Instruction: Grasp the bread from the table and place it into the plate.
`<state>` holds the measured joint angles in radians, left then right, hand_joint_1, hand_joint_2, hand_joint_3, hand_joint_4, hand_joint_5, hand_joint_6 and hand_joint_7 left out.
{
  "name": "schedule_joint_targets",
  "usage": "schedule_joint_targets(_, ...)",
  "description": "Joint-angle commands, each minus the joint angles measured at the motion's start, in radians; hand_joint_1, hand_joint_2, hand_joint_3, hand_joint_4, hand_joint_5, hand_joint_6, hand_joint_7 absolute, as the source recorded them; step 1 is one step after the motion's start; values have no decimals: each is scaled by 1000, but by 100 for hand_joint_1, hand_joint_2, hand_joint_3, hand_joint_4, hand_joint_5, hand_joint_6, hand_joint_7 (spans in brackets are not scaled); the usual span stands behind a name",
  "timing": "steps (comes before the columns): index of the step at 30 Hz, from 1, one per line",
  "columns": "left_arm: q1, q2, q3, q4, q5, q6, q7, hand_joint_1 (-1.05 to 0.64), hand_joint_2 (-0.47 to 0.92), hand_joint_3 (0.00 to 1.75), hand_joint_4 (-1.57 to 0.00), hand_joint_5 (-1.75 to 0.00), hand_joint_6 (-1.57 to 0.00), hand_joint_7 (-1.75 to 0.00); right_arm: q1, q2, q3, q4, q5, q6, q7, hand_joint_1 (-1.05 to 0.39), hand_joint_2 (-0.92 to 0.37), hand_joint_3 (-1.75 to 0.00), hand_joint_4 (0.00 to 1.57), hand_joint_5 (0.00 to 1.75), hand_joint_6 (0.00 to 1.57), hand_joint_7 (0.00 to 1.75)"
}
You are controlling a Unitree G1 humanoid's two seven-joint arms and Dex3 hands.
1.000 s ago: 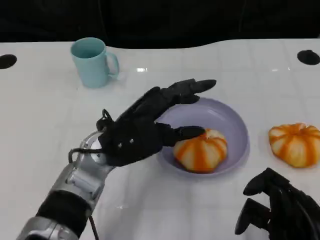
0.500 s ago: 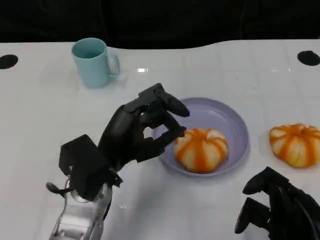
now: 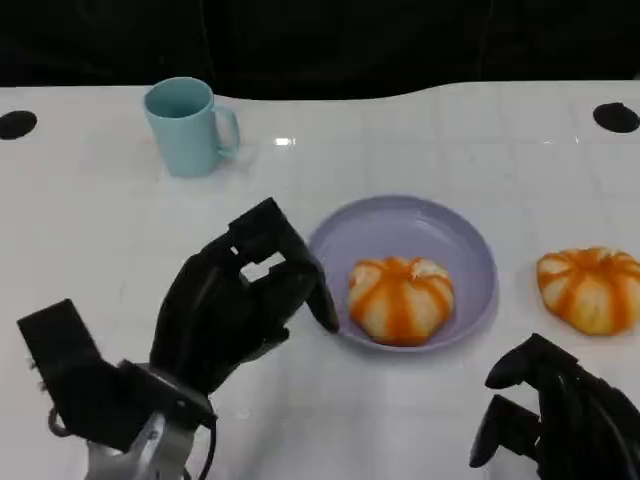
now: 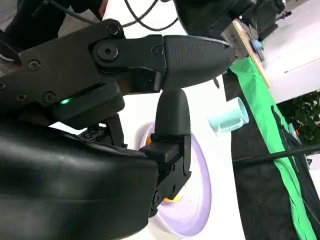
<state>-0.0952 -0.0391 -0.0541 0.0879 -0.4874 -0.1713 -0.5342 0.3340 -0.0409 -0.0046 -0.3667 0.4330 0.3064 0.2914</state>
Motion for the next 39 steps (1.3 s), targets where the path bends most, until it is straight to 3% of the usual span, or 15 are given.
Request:
schedule_joint_targets(1,64,7,24,-59,-42,83,8,-66,92,35,-78,-175,-58,-172,5,-12,-19,-4,22,4,6,-52,-92,-44,60,175,40,165)
schedule_joint_targets(14,178,8,96,-93,-132,139,-65,-59,92,41,-79,-175,-57,-175,-8,-26,-29,10,8,-9,13,-52,-92,-45,60,175,40,164)
schedule_joint_targets(26,195,3,122,-79,-130,148,-83,-59,92,42,-79,-175,-57,-175,-14,-19,-24,14,-6,-15,10,-52,-92,-45,61,175,41,164)
schedule_joint_targets(31,216,24,154,-66,-136,190,-78,-61,92,32,-75,-175,-53,-174,-23,-7,-19,22,-7,-11,3,-53,-92,-44,62,175,42,165)
schedule_joint_targets(39,228,26,159,-73,-122,183,-89,-59,92,37,-74,-175,-52,-174,-23,-3,-21,22,-1,-11,4,-53,-92,-43,62,175,43,163)
